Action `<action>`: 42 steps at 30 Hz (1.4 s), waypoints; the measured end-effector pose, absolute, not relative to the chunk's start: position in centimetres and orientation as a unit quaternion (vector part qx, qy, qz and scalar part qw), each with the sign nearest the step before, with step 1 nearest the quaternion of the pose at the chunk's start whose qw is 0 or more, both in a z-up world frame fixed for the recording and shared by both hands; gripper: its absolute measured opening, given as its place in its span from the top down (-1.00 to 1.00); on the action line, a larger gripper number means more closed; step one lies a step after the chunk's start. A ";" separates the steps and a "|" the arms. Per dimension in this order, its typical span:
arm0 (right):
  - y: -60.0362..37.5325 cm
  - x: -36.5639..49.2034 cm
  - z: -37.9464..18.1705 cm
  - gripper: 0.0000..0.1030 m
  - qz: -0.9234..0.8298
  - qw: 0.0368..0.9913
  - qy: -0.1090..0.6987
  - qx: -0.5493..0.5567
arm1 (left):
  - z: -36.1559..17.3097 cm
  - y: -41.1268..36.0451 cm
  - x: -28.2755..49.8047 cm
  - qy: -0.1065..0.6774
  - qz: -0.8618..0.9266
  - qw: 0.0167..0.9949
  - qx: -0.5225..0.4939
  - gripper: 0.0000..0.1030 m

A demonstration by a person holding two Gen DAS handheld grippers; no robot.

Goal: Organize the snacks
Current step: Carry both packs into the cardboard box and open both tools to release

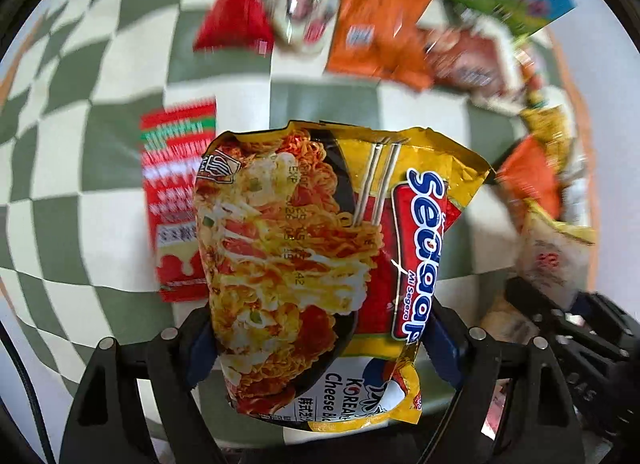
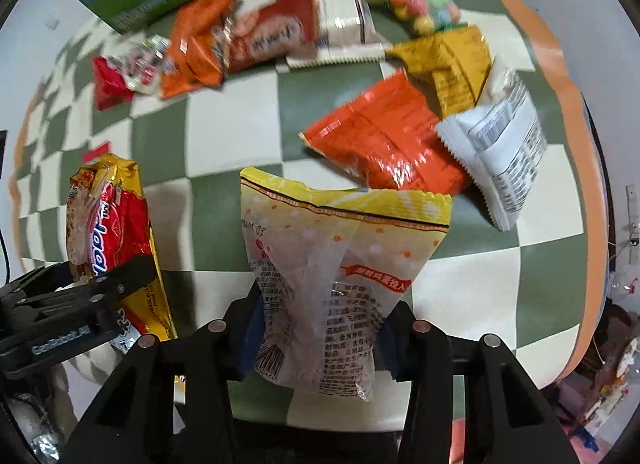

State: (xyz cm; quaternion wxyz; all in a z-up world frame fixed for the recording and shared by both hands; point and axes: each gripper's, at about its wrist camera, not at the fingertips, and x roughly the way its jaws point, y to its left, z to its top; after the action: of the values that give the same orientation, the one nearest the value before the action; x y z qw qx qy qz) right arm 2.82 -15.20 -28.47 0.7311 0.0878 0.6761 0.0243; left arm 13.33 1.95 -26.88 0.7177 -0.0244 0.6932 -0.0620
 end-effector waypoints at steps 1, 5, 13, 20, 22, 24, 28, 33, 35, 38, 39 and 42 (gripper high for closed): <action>-15.3 2.7 -27.7 0.04 0.032 0.733 0.673 0.096 | -25.7 2.1 13.3 0.687 -0.067 0.723 -0.027 -0.64; -16.6 5.0 -22.3 0.04 0.072 0.746 0.650 0.127 | -19.3 2.7 14.8 0.656 -0.086 0.748 -0.056 -0.64; -18.9 16.8 -12.0 0.04 0.144 0.790 0.580 0.137 | -9.8 1.9 26.0 0.613 -0.103 0.778 -0.096 -0.64; -18.5 31.2 -11.6 0.04 0.161 0.819 0.546 0.074 | -12.0 -0.8 40.7 0.621 -0.068 0.776 -0.087 -0.65; -18.1 34.3 -13.1 0.04 0.166 0.815 0.551 0.064 | -14.4 -1.1 43.7 0.634 -0.058 0.767 -0.081 -0.65; -17.5 37.5 -15.1 0.04 0.168 0.806 0.565 0.050 | -16.9 -1.1 45.9 0.648 -0.048 0.756 -0.083 -0.64; -17.2 42.3 -18.8 0.04 0.171 0.792 0.585 0.047 | -20.2 -1.5 49.5 0.667 -0.029 0.741 -0.070 -0.64; -17.4 45.5 -21.9 0.04 0.171 0.781 0.600 0.042 | -22.4 -2.4 51.4 0.684 -0.025 0.727 -0.064 -0.65; -17.4 46.5 -23.1 -0.02 0.174 0.777 0.604 0.037 | -22.4 -3.2 51.5 0.688 -0.023 0.723 -0.059 -0.65; -17.3 47.4 -24.5 -0.85 0.166 0.770 0.615 0.022 | -23.4 -3.6 51.6 0.691 -0.030 0.719 -0.067 -0.69; -17.4 47.5 -24.7 -0.88 0.162 0.770 0.616 0.019 | -23.6 -3.7 51.6 0.690 -0.027 0.720 -0.065 -0.70; -17.9 47.9 -25.2 -0.88 0.159 0.769 0.618 0.027 | -23.5 -4.1 51.2 0.685 -0.026 0.725 -0.061 -0.70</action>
State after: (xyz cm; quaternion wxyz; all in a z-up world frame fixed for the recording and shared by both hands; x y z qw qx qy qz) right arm 47.89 -17.89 -25.16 0.7691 0.0274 0.6185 0.1589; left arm 51.22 -4.06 -23.47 0.7253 -0.0607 0.6852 -0.0263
